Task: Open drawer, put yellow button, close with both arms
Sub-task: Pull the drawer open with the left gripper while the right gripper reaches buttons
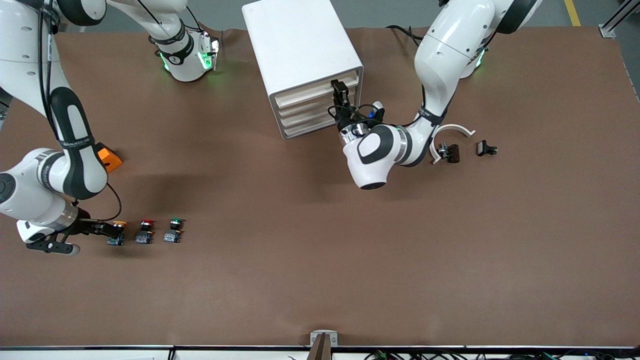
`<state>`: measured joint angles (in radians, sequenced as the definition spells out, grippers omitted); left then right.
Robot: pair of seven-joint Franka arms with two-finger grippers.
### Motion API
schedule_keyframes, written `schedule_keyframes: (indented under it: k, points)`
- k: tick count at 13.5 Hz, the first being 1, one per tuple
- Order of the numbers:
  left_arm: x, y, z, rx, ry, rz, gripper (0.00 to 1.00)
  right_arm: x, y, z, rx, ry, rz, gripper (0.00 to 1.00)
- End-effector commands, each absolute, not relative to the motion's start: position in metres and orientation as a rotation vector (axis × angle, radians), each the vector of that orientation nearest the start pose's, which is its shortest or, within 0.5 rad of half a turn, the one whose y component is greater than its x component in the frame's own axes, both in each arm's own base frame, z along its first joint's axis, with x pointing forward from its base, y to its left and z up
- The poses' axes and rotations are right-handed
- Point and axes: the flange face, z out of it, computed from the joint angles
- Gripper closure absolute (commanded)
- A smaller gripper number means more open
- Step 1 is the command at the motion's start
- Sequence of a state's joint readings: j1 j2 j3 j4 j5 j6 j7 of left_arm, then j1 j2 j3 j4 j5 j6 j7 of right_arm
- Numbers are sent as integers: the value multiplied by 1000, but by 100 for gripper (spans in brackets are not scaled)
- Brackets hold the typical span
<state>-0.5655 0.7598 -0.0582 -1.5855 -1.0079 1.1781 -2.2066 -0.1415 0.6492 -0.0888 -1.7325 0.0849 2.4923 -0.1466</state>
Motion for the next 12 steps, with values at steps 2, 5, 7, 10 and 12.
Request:
schedule_keyframes:
  k: [2,5,7,10,12]
  points:
    - [452,-402,223,-1097,-1560,1480,93,670,-136,203,-3146,160,-199,0]
    - [476,-380,223,-1075,-1632,1520,89,671,-140,197,-3149,139,-191,0]
    - [490,-370,225,-1056,-1666,1559,89,672,-145,187,-3149,152,-177,0]
    - [505,-356,226,-1030,-1709,1602,86,673,-145,183,-3149,155,-175,0]
    - [518,-353,233,-1043,-1748,1620,86,673,-146,182,-3151,155,-172,7]
